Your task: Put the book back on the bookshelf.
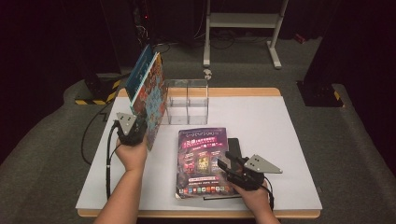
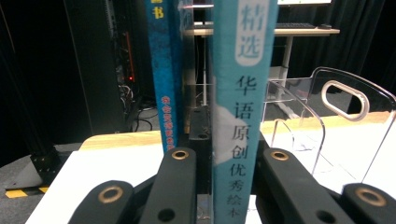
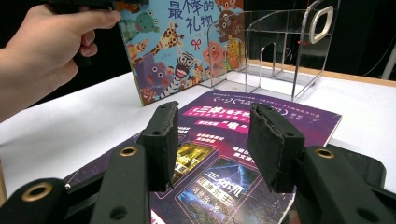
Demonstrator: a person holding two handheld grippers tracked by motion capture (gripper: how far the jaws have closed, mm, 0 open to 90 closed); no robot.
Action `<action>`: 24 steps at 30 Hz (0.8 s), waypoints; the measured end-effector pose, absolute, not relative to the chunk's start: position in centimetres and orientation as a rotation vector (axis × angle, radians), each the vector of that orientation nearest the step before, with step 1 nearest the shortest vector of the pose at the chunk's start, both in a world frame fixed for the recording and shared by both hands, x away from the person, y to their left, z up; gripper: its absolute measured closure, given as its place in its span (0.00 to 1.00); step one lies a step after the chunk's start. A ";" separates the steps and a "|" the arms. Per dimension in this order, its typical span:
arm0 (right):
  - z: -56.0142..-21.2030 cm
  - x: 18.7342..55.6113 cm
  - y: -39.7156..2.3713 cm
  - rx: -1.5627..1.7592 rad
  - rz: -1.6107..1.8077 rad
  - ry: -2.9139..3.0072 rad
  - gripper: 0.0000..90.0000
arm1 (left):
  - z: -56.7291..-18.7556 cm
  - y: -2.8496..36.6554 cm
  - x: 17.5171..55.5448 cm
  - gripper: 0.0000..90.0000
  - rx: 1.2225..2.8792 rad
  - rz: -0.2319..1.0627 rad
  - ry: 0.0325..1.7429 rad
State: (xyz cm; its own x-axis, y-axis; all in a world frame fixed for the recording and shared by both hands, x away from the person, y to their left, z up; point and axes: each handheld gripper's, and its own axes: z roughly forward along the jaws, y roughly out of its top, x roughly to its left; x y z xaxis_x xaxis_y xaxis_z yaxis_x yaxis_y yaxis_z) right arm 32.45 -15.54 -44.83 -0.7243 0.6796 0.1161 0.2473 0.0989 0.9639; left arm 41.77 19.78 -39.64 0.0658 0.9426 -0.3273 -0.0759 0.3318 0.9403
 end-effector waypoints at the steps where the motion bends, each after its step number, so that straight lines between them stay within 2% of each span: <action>1: -44.8 32.5 -15.5 0.911 1.660 2.025 0.58 | -39.6 19.9 41.8 0.90 0.930 0.965 1.248; 24: -44.9 32.5 -15.3 0.907 1.664 2.031 0.59 | -39.7 20.3 41.5 0.89 0.932 0.987 1.261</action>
State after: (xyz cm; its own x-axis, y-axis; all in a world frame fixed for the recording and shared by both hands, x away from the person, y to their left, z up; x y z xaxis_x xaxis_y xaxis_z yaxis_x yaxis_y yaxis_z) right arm 32.48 -15.34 -44.89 -0.7283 0.6750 0.1180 0.2484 0.0997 0.9635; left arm 41.52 20.28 -39.68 0.0450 0.9492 -0.3114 -0.0742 0.3141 0.9465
